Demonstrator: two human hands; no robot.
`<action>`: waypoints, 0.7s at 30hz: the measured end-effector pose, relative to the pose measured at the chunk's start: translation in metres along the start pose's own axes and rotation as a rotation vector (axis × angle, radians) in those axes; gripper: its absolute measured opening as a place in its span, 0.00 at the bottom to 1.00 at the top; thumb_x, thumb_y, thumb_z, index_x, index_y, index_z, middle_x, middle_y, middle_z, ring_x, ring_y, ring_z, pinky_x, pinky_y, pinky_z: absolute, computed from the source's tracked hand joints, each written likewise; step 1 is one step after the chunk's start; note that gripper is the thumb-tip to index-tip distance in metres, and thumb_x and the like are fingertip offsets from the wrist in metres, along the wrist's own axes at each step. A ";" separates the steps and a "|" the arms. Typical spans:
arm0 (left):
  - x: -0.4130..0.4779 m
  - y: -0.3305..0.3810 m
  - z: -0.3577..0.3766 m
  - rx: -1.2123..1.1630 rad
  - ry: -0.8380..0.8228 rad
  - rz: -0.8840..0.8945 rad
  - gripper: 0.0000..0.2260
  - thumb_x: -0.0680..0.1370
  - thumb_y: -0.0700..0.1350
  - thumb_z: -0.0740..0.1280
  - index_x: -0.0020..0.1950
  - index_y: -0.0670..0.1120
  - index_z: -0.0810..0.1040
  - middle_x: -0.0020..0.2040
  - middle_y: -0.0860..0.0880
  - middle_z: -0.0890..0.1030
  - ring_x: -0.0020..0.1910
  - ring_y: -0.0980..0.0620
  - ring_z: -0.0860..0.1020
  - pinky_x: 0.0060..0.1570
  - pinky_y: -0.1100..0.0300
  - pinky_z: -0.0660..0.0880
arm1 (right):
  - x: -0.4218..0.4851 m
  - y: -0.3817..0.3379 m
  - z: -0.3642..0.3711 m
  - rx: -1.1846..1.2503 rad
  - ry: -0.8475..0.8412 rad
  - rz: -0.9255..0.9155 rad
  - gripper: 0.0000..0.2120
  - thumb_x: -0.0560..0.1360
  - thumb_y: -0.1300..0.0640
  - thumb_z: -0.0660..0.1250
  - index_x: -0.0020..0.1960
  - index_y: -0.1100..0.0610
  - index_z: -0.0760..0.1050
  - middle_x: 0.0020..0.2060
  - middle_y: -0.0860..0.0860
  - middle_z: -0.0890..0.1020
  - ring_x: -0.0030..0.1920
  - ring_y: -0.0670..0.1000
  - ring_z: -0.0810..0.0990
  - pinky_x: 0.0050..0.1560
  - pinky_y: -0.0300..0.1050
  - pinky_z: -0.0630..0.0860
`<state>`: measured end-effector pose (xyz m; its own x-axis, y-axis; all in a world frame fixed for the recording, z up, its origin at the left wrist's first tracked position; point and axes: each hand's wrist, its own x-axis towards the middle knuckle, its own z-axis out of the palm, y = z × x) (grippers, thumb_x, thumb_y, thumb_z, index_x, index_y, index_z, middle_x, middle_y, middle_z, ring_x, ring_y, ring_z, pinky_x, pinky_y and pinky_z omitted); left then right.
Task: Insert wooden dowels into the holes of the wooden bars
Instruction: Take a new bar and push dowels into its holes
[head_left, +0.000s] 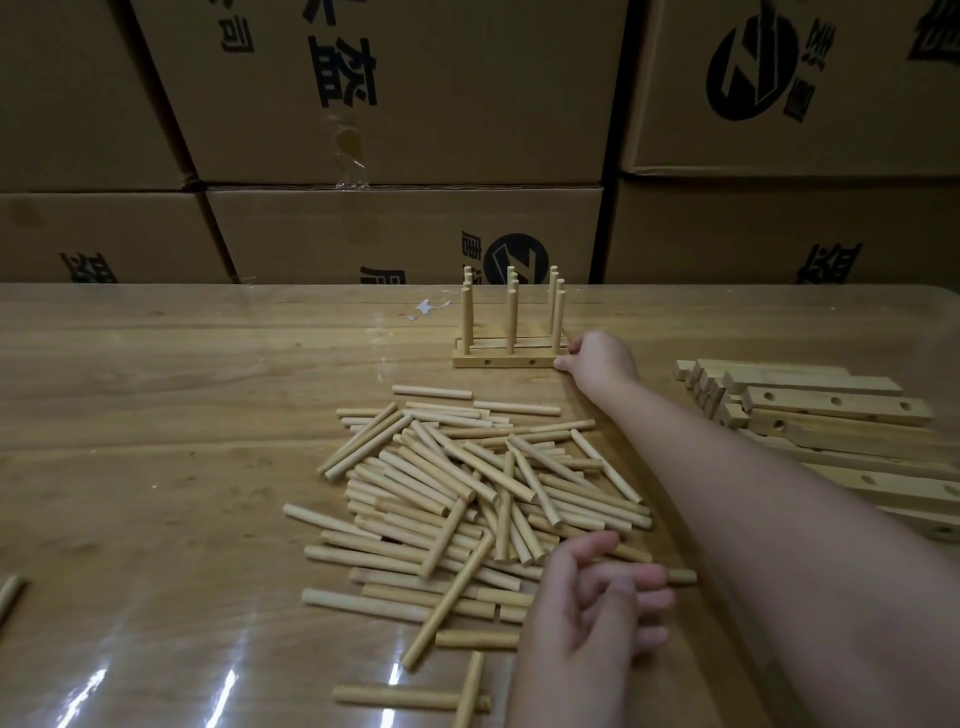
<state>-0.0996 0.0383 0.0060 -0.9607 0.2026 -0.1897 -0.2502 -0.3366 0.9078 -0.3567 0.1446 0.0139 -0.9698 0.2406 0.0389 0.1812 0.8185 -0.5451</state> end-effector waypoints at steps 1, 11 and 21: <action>0.000 0.000 0.000 -0.005 -0.002 0.002 0.11 0.79 0.30 0.58 0.53 0.44 0.73 0.38 0.47 0.85 0.37 0.53 0.83 0.34 0.63 0.78 | 0.000 0.000 0.000 -0.004 -0.002 -0.003 0.17 0.75 0.53 0.67 0.60 0.59 0.75 0.52 0.55 0.80 0.51 0.54 0.79 0.43 0.43 0.71; 0.000 -0.003 0.001 -0.063 0.024 0.035 0.10 0.79 0.30 0.57 0.54 0.42 0.73 0.38 0.46 0.85 0.38 0.52 0.84 0.34 0.62 0.79 | -0.024 0.010 -0.008 0.083 0.004 -0.043 0.17 0.78 0.52 0.62 0.64 0.58 0.73 0.56 0.54 0.79 0.55 0.53 0.77 0.49 0.44 0.71; -0.008 0.000 0.002 0.030 0.042 0.105 0.09 0.79 0.33 0.58 0.54 0.43 0.74 0.43 0.45 0.85 0.41 0.51 0.84 0.39 0.63 0.80 | -0.126 0.050 -0.046 0.287 0.050 -0.178 0.11 0.78 0.53 0.62 0.59 0.52 0.76 0.51 0.46 0.79 0.49 0.44 0.75 0.46 0.36 0.69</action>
<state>-0.0913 0.0388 0.0085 -0.9859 0.1283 -0.1076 -0.1444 -0.3261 0.9342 -0.2181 0.1791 0.0200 -0.9716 0.1385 0.1917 -0.0503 0.6712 -0.7396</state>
